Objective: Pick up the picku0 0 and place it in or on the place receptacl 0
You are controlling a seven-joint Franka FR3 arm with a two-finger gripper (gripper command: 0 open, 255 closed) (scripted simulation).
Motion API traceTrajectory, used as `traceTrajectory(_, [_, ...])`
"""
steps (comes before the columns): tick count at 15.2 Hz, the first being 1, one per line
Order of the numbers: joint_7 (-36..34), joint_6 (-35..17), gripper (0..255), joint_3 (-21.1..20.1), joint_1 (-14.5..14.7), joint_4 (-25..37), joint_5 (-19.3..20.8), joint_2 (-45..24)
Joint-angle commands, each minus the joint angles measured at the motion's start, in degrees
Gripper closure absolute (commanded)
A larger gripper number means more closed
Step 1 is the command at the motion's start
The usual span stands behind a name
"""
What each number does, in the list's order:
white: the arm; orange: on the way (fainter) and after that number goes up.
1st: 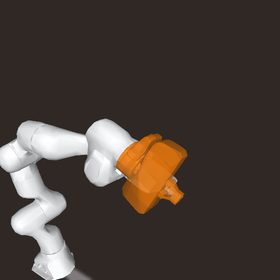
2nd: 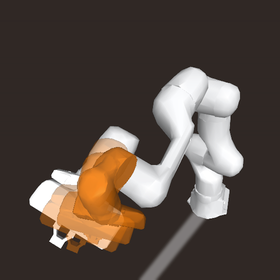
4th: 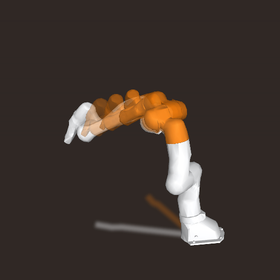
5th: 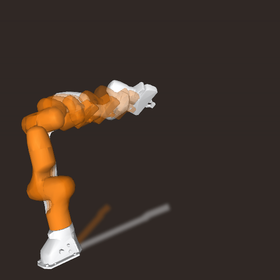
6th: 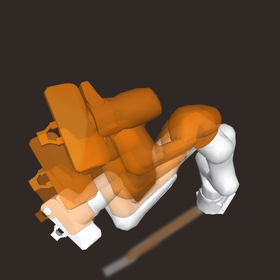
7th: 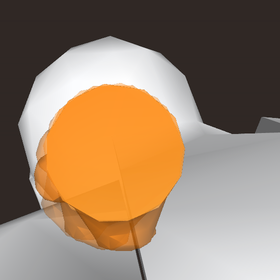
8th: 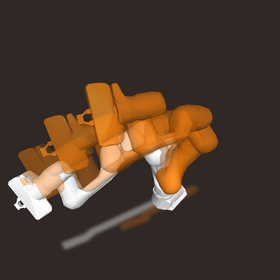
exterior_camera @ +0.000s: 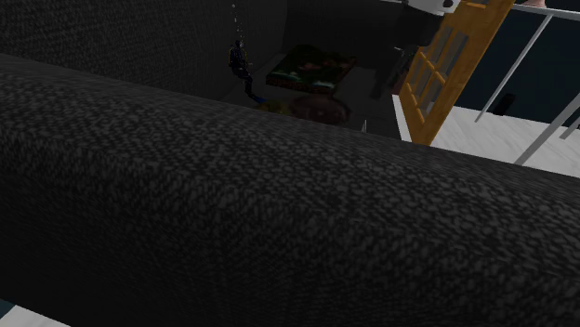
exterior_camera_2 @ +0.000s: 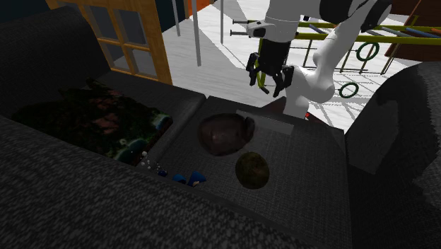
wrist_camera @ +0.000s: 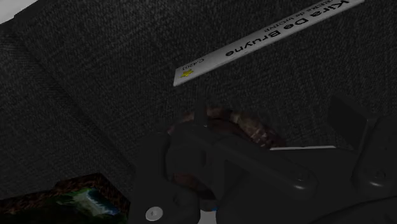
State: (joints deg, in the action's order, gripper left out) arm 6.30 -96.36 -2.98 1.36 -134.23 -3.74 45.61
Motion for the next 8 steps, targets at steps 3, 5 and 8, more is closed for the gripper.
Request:
traceTrajectory(3, [6.53, -6.97, 0, 2.57, 2.33, -2.99, -1.25, -0.66])
traceTrajectory(5, [13.34, -13.68, 0, 5.29, 5.02, -5.31, -2.88, -1.99])
traceTrajectory(8, [24.31, -22.97, 0, 9.68, 9.87, -7.50, -6.30, -5.06])
